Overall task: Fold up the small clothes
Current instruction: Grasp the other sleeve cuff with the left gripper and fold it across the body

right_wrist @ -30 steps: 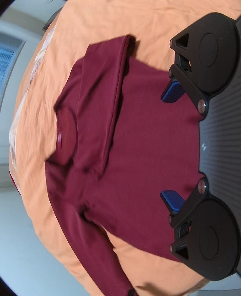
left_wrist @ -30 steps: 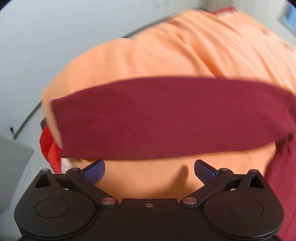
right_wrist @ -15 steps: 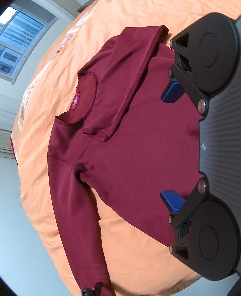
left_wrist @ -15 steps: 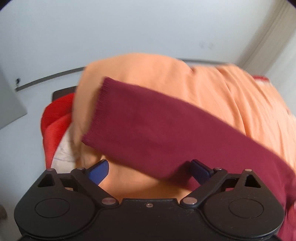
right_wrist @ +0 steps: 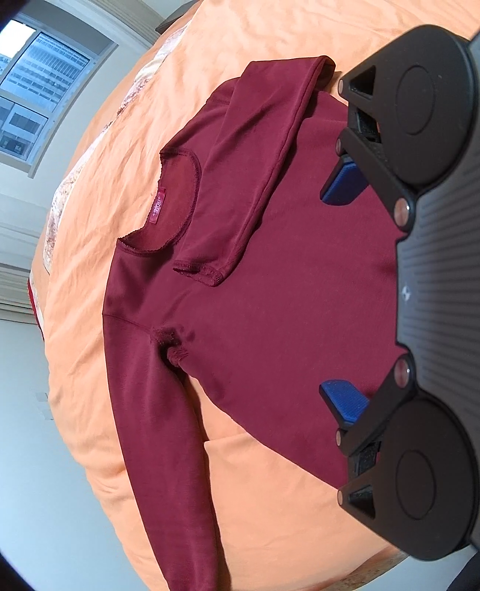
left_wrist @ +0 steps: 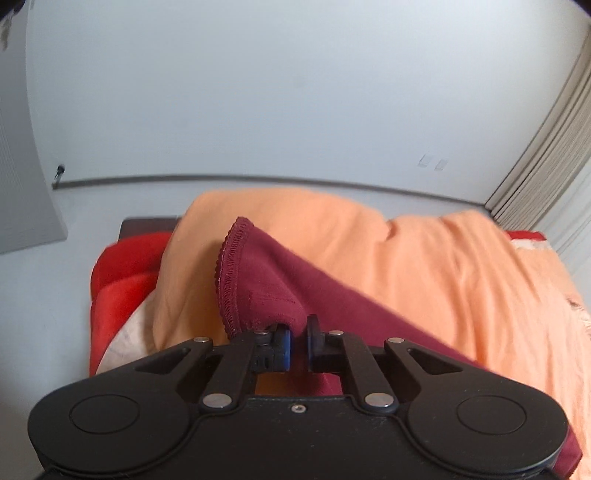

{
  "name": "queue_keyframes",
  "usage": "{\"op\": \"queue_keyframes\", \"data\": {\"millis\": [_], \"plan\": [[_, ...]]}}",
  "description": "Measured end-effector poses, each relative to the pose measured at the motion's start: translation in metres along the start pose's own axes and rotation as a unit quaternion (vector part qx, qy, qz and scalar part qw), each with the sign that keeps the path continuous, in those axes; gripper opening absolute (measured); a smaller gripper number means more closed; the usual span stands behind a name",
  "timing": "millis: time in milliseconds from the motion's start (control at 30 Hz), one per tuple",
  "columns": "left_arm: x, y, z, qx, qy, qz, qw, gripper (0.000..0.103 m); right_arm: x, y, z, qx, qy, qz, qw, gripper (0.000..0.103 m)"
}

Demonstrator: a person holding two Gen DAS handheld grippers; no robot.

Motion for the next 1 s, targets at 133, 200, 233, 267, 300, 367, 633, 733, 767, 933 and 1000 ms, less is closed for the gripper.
{"op": "queue_keyframes", "data": {"millis": [133, 200, 233, 267, 300, 367, 633, 733, 767, 933, 1000], "plan": [[-0.021, -0.023, 0.021, -0.045, 0.048, -0.033, 0.9973, 0.007, 0.000, -0.001, 0.001, -0.004, -0.001, -0.009, 1.000, 0.103], [-0.034, -0.042, 0.033, -0.076, 0.079, -0.053, 0.9926, 0.006, -0.001, -0.002, 0.003, -0.009, -0.002, -0.014, 1.000, 0.103], [-0.041, -0.051, 0.037, -0.090, 0.093, -0.068, 0.9893, 0.007, -0.001, -0.002, 0.003, -0.010, -0.002, -0.017, 1.000, 0.103], [-0.048, -0.059, 0.039, -0.100, 0.107, -0.082, 0.9858, 0.007, -0.002, -0.003, 0.003, -0.012, -0.002, -0.019, 1.000, 0.103], [-0.056, -0.066, 0.042, -0.110, 0.119, -0.092, 0.9825, 0.007, -0.002, -0.003, 0.003, -0.012, -0.002, -0.022, 1.000, 0.103], [-0.070, -0.080, 0.047, -0.128, 0.146, -0.110, 0.9748, 0.007, -0.003, -0.002, 0.003, -0.012, -0.002, -0.026, 1.000, 0.103], [-0.124, -0.101, 0.052, -0.145, 0.199, -0.144, 0.9584, 0.006, -0.014, 0.004, 0.006, -0.022, -0.012, -0.074, 0.997, 0.103], [-0.153, -0.098, 0.072, -0.153, 0.233, -0.162, 0.9464, 0.006, -0.030, 0.002, 0.014, -0.042, -0.004, -0.104, 0.994, 0.103], [-0.164, -0.096, 0.080, -0.155, 0.249, -0.170, 0.9408, 0.006, -0.038, 0.001, 0.016, -0.050, -0.001, -0.117, 0.992, 0.103], [-0.227, -0.075, 0.133, -0.175, 0.333, -0.232, 0.8971, 0.007, -0.084, 0.003, 0.022, -0.067, 0.024, -0.174, 0.982, 0.103], [-0.251, -0.060, 0.150, -0.171, 0.361, -0.254, 0.8808, 0.007, -0.104, 0.008, 0.027, -0.073, 0.036, -0.197, 0.977, 0.103]]}}
Point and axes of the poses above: each gripper's, at about its wrist camera, not at the fingertips, and z roughly against the way its jaws point, x to its left, y to its underside, the point moved 9 cm from there along -z, roughly the way its jaws point, and after that the axes turned 2 degrees about -x, right-handed, at the moved point
